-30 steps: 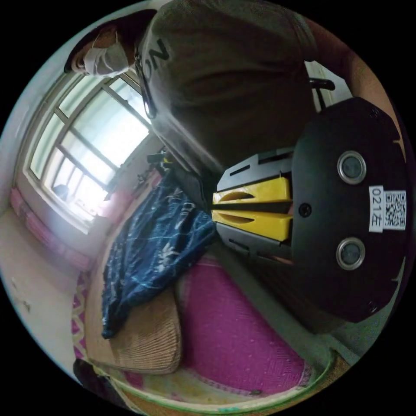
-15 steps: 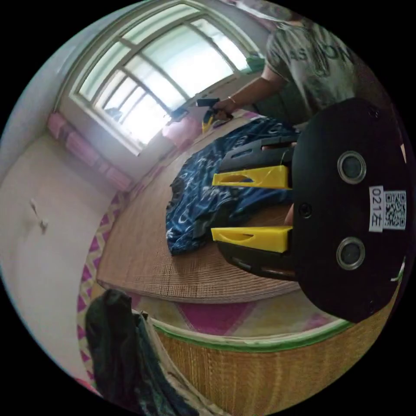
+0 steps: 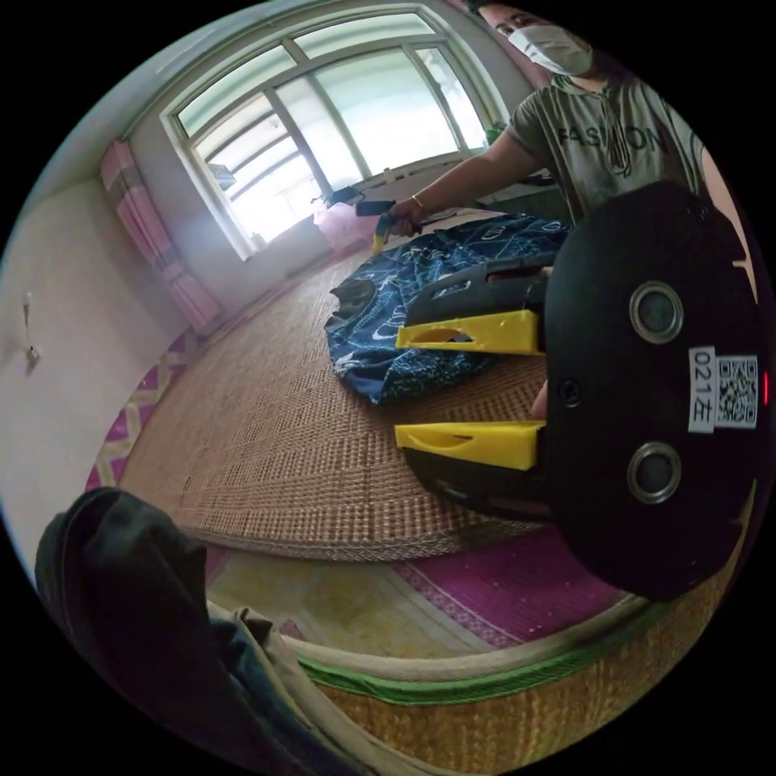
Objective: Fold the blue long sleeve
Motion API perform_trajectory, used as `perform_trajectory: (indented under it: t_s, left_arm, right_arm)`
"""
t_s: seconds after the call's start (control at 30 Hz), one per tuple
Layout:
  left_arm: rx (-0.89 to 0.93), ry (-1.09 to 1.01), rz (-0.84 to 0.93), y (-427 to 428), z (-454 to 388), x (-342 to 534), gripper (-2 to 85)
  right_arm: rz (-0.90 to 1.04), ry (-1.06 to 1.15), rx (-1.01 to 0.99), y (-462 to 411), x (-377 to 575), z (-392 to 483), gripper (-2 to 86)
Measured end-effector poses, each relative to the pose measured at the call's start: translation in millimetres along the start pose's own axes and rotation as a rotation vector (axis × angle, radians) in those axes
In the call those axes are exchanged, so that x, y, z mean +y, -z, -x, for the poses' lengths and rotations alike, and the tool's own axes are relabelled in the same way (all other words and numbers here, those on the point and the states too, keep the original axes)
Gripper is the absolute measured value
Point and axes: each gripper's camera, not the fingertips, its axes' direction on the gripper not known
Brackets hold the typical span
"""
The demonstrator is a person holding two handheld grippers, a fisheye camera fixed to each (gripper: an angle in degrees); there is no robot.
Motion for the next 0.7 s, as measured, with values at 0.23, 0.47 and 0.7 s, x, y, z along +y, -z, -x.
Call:
perform_trajectory:
  t_s: [0.23, 0.47, 0.7]
  left_arm:
    - [-0.004, -0.024, 0.06, -42, -10, -24, -0.6]
    - [-0.03, -0.072, 0.034, -47, -23, -76, -0.9]
    - [-0.087, -0.059, -0.051, -62, -35, -138, -0.8]
  right_arm:
    - [0.113, 0.09, 0.037, -42, -34, 25, 0.2]
    - [0.065, 0.07, 0.078, -31, -88, 35, -0.7]
    - [-0.074, 0.01, 0.218, -24, -151, 42, 0.0]
